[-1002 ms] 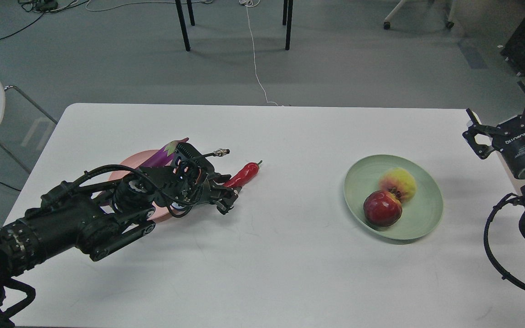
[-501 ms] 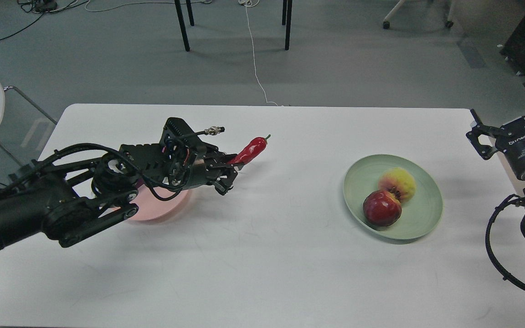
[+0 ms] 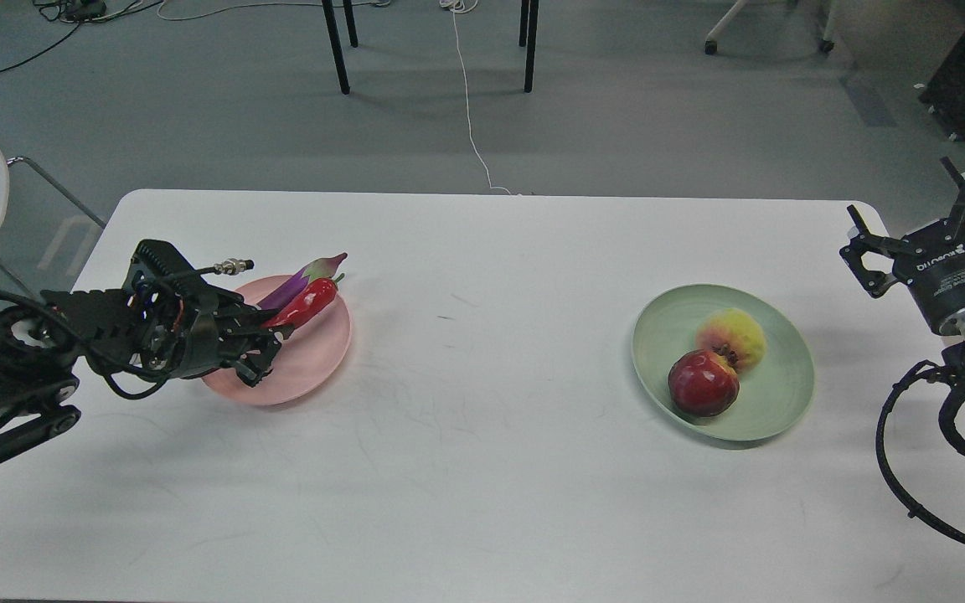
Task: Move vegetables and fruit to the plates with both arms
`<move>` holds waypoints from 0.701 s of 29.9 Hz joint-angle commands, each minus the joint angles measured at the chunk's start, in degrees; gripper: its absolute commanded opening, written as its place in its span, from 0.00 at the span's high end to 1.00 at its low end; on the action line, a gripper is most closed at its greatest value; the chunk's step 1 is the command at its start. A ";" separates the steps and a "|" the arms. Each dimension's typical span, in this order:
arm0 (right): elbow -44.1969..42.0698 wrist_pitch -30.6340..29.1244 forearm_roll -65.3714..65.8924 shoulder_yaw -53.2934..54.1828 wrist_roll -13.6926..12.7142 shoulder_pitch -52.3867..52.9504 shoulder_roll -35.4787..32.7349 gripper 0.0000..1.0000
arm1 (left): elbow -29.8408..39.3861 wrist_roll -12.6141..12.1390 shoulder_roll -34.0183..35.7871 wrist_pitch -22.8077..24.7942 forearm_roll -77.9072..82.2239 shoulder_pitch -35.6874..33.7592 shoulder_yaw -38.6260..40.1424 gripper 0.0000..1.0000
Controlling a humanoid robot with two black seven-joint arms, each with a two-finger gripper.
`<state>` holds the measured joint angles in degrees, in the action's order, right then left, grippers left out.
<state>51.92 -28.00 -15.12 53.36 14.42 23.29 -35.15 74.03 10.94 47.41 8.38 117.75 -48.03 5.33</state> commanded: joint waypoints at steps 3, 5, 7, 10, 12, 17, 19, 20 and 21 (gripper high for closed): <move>-0.07 0.00 0.00 0.08 -0.01 0.09 -0.01 0.01 | -0.56 0.22 -0.83 -0.12 -0.07 2.32 -0.14 0.39; -0.07 0.00 0.00 0.08 -0.01 0.09 -0.18 0.02 | -0.38 0.22 -0.92 -0.21 -0.24 2.41 0.12 0.23; -0.07 0.00 0.00 0.08 -0.01 -0.08 -0.18 0.02 | -0.38 0.13 -0.83 -0.47 -0.86 2.41 0.82 0.16; 0.02 0.00 0.00 0.08 -0.01 -0.09 -0.09 0.01 | -0.38 0.04 -0.66 -1.09 -4.71 1.97 2.40 0.07; 0.02 0.00 0.00 0.08 -0.01 -0.09 -0.09 0.01 | -0.38 0.04 -0.48 -1.09 -10.85 1.80 6.17 0.03; -0.16 0.00 0.00 0.08 -0.01 0.35 -0.09 0.01 | -1.08 0.39 -0.30 -1.09 -34.73 1.97 19.26 0.02; -0.33 0.00 0.00 0.08 -0.01 0.53 -0.09 0.01 | -2.31 0.48 -0.57 -1.17 -45.90 1.97 23.05 0.02; -0.68 0.00 0.09 0.08 -0.01 0.62 -0.01 0.01 | -3.01 0.57 -0.65 -1.09 -52.47 1.97 24.89 0.02; -0.95 0.00 0.09 0.08 -0.01 0.79 -0.01 0.01 | -3.45 0.57 -0.83 -1.09 -58.20 2.06 26.39 0.02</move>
<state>51.59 -28.00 -15.11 53.44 14.41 23.76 -35.23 72.09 11.38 47.02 7.25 75.90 -46.12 26.76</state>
